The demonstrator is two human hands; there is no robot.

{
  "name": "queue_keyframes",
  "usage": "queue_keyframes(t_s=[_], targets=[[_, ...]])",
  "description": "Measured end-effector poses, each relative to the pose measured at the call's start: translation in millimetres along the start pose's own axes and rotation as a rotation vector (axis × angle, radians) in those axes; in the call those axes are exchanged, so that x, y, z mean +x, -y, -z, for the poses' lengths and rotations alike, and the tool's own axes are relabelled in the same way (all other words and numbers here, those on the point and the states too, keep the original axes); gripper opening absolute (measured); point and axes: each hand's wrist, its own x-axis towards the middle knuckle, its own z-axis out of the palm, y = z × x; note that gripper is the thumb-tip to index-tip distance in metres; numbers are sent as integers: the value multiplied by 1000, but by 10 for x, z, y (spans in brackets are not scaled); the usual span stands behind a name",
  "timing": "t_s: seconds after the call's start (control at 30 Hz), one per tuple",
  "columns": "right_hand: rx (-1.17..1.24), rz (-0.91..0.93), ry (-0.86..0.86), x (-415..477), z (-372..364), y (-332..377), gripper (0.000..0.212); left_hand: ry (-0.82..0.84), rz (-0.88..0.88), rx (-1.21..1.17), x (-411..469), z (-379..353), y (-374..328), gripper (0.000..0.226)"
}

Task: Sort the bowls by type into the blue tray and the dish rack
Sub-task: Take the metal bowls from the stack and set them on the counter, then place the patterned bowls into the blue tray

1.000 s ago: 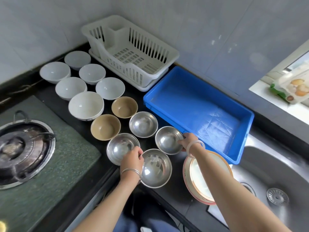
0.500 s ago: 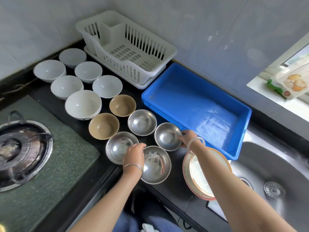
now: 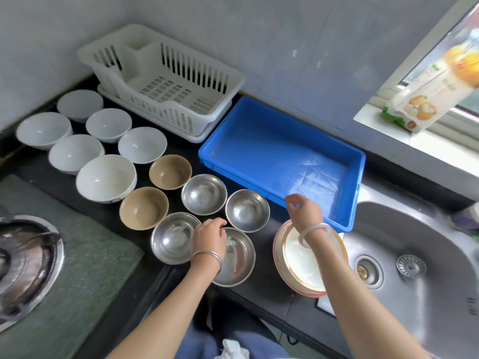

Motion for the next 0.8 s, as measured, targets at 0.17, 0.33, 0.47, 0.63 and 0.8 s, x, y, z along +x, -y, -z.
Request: queue_keyframes(t_s=[0.17, 0.33, 0.47, 0.63, 0.8], targets=[[-14, -71, -199, -317, 241, -560, 30, 210, -76, -153, -39, -183, -430, 30], [58, -247, -274, -598, 280, -1066, 35, 419, -157, -157, -131, -446, -759, 34], [246, -373, -256, -742, 221, -1307, 26, 456, -203, -67, -175, -585, -849, 31], [222, -397, -309, -823, 116, -1313, 18, 434, -149, -95, -216, -634, -871, 33], [252, -427, -318, -935, 63, -1246, 20, 430, -146, -106, -182, -633, -858, 39]])
